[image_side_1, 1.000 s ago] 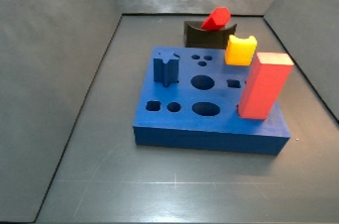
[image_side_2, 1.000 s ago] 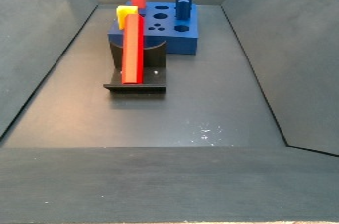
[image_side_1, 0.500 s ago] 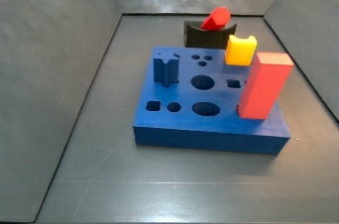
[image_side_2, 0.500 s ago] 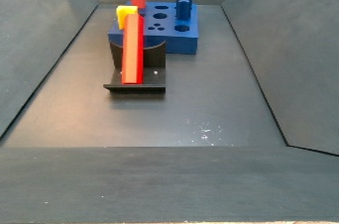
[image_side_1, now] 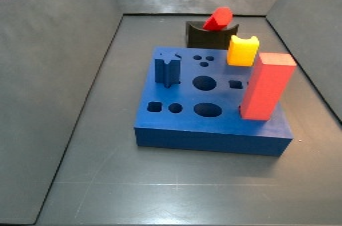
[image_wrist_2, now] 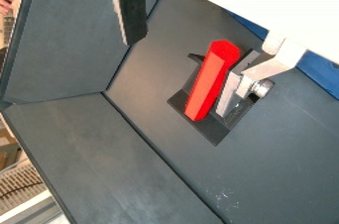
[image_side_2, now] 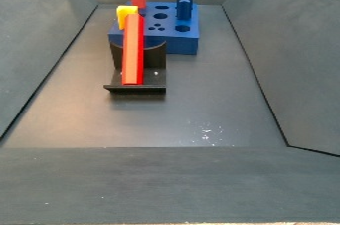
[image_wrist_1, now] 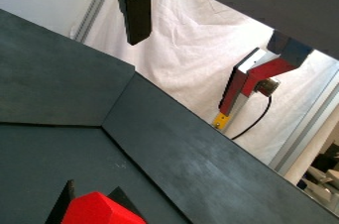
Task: Pick up the hexagon object. Move up. Place the hexagon object on the fixture. Regrasp the hexagon object. Move to above the board. Insert the hexagon object.
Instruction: Regrasp the hexagon object.
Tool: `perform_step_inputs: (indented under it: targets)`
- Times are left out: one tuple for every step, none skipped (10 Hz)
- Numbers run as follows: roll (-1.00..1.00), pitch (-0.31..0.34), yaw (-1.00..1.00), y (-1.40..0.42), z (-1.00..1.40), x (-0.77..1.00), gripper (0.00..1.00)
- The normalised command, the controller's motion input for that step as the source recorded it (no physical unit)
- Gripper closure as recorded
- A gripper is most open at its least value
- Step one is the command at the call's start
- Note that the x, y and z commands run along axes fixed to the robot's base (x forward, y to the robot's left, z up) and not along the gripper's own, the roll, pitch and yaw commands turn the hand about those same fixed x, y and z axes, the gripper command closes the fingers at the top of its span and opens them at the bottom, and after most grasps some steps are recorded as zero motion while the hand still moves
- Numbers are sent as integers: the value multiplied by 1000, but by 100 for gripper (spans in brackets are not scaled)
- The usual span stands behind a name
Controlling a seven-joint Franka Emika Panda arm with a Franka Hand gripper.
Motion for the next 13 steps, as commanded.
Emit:
perform_step_inputs:
  targets:
    - [216,-92,169,45,-1000,56,0]
    - [214,-96,158,46,-1000,56,0]
    - [171,-120,85,38,-1000,61,0]
    - [145,-128,59,35,-1000,64,0]
    - [109,-132,16,33,-1000,67,0]
    - [83,-128,-19,30,-1000,70,0]
    - [70,-116,-39,28,-1000,69,0]
    - [67,-106,-49,27,-1000,67,0]
    - [64,-87,-62,23,-1000,65,0]
    - [60,-73,-68,19,-1000,66,0]
    - [52,-47,-67,20,-964,63,0]
    - [51,-38,-61,15,-863,61,0]
    - [59,-18,-52,8,-680,52,0]
